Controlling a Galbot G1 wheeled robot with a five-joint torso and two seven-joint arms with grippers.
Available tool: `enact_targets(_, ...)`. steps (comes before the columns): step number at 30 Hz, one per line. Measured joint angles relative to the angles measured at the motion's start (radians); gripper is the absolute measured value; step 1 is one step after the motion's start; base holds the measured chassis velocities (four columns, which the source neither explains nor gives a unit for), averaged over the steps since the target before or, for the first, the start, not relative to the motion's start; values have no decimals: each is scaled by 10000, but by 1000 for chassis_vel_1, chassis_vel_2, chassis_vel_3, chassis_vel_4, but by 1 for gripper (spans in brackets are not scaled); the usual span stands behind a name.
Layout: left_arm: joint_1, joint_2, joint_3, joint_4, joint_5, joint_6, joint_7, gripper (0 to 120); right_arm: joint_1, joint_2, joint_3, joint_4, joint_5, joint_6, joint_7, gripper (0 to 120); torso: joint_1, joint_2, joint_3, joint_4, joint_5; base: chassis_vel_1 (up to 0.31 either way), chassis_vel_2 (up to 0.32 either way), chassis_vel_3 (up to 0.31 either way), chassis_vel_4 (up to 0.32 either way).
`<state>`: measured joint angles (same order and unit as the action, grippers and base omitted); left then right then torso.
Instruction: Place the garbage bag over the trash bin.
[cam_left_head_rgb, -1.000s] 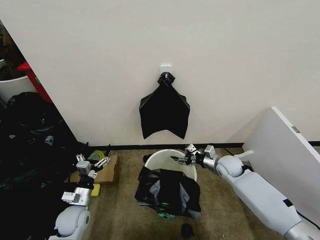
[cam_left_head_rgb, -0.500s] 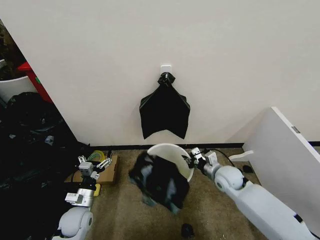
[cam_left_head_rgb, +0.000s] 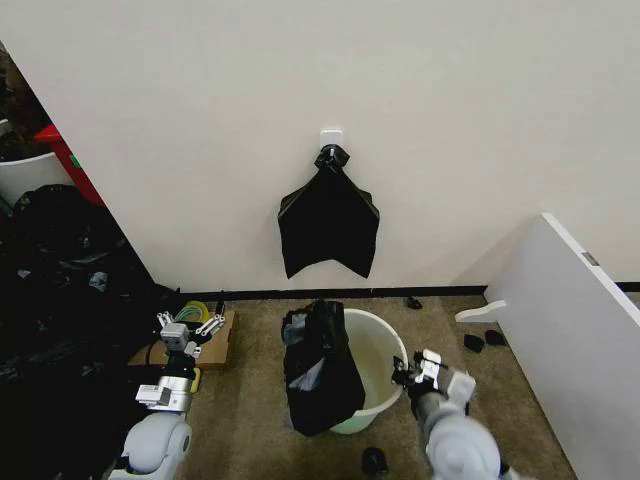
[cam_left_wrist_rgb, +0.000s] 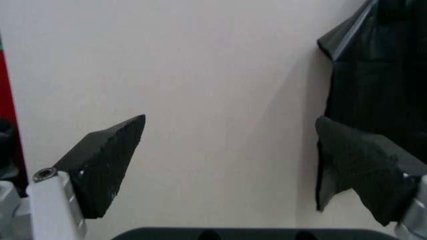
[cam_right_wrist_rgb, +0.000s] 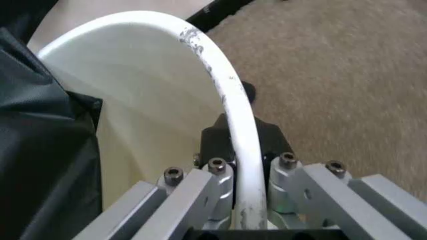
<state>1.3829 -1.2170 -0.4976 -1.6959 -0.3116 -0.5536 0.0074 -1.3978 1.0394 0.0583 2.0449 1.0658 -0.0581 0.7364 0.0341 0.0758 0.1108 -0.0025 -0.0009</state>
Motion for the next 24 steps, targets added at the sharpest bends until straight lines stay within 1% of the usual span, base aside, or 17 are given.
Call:
enact_targets(1,0,0,0,0,0,0,0,100,0,0,0,0,0,0,0,2,0,0,0,0,0,0,0,0,0)
enact_targets(4,64,-8,67,-235,0,23,-5,100,-403,543,6,-235,-751,635,33,2,0,0,-1,0,0,0,0,0,0)
enact_targets(6,146,12,75,-467,-2,35,-7,100,-786,693,-19,-401,-1726,1223,-582,2,0,0,0,1,6,0,0,0,0)
enact_targets(8,172,24,64,-515,-5,35,-6,100,-869,693,-20,-404,-1976,1351,-756,3,0,0,0,1,7,0,0,0,0)
enact_targets(9,196,34,48,-558,-10,36,-8,100,-980,692,-8,-395,-2303,1529,-966,5,0,0,0,2,5,0,0,0,0)
enact_targets(10,243,48,17,-632,-21,35,-20,100,-1208,684,25,-255,-2840,1769,-1204,12,0,0,0,1,1,0,0,0,0)
enact_targets(12,261,53,8,-655,-23,32,-24,100,-1312,679,30,-156,-3014,1836,-1274,12,0,0,0,2,2,0,0,0,0)
enact_targets(14,328,73,-17,-723,-27,8,-42,100,-1811,647,9,365,-3724,2027,-1464,25,0,0,-1,0,1,0,0,0,0)
enact_targets(15,328,73,-17,-723,-27,8,-42,100,-1811,647,9,365,-3724,2027,-1464,25,0,0,-1,0,1,0,0,0,0)
enact_targets(16,347,80,-18,-735,-27,-1,-45,100,-1977,634,-20,547,-4091,2130,-1547,30,0,0,-1,0,0,0,0,0,0)
enact_targets(17,356,85,-18,-741,-27,-4,-46,100,-2049,629,-35,619,-4289,2201,-1610,32,0,1,-1,0,0,0,0,0,0)
enact_targets(18,391,103,-11,-774,-27,-12,-47,100,-2219,597,-81,756,-5148,2573,-2009,41,0,1,-1,-1,1,0,0,0,0)
enact_targets(19,411,112,4,-784,-27,-12,-47,100,-2234,580,-105,784,-5465,2713,-2199,45,0,1,-1,-1,2,0,0,0,0)
enact_targets(20,411,112,4,-784,-27,-12,-47,100,-2234,580,-105,784,-5465,2713,-2199,45,0,1,-1,-1,2,0,0,0,0)
enact_targets(22,452,136,63,-796,-27,-8,-46,100,-2168,509,-225,890,-6031,2934,-2639,53,0,0,0,0,3,0,0,0,0)
enact_targets(23,467,143,84,-797,-23,-4,-46,100,-2118,482,-279,940,-6137,2966,-2783,55,0,0,0,0,2,0,0,0,0)
enact_targets(24,500,158,137,-796,16,9,-44,100,-1928,385,-452,1110,-6245,2954,-3132,62,0,0,0,0,3,0,0,0,0)
